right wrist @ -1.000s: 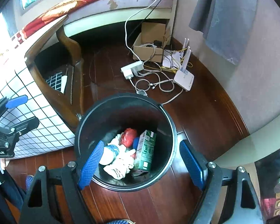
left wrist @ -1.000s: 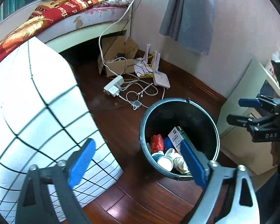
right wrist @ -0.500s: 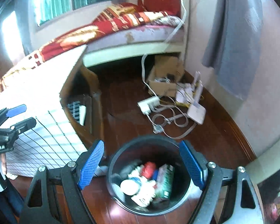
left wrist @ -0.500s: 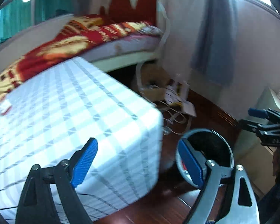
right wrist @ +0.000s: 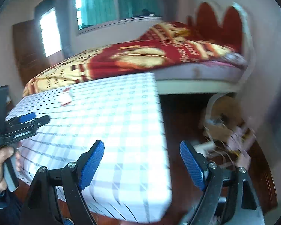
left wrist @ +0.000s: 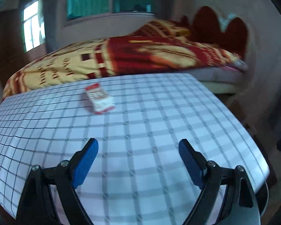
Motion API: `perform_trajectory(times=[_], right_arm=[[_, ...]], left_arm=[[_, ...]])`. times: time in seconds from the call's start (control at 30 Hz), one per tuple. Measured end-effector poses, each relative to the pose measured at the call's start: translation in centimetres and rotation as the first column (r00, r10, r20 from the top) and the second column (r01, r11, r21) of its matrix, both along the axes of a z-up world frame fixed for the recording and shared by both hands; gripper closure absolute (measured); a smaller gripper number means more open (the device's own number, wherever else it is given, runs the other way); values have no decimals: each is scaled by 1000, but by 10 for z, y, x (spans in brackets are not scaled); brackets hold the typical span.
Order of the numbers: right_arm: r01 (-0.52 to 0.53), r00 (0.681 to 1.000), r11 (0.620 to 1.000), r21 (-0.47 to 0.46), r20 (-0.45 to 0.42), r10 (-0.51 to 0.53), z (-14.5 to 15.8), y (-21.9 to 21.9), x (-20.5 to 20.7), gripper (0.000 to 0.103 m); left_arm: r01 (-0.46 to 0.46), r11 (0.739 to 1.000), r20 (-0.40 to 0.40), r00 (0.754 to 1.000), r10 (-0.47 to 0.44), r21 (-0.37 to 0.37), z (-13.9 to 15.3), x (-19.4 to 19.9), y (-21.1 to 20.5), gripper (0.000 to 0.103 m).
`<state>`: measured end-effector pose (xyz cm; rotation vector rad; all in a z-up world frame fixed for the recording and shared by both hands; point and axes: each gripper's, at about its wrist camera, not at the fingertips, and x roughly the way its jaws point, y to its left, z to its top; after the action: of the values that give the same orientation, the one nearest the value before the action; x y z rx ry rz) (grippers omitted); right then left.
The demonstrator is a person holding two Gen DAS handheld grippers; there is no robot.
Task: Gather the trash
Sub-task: 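Move both tools back toward the table, then grasp the white-and-red milk carton with the left tool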
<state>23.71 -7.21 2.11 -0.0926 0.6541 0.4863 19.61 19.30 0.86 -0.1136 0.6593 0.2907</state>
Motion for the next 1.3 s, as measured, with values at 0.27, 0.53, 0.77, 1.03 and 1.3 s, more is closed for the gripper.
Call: perform_trajectory(times=[0.27, 0.53, 0.77, 1.03, 1.3], right_arm=[[-74, 997, 991, -112, -47, 69, -29, 104, 92, 19], [-69, 995, 990, -123, -80, 59, -47, 120, 124, 19], [-34, 997, 994, -104, -66, 27, -38, 96, 105, 19], [15, 1000, 994, -105, -25, -18, -16, 52, 45, 19], [82, 997, 993, -89, 9, -81, 3, -14, -30, 19]], left_arm=[[-98, 995, -81, 992, 98, 10, -32, 96, 58, 15], [-124, 991, -218, 970, 108, -58, -50, 140, 99, 39], [26, 1000, -107, 994, -27, -9, -25, 87, 85, 49], [236, 971, -17, 972, -235, 30, 6, -10, -4, 49], [354, 935, 1, 935, -355, 22, 14, -61, -84, 49]])
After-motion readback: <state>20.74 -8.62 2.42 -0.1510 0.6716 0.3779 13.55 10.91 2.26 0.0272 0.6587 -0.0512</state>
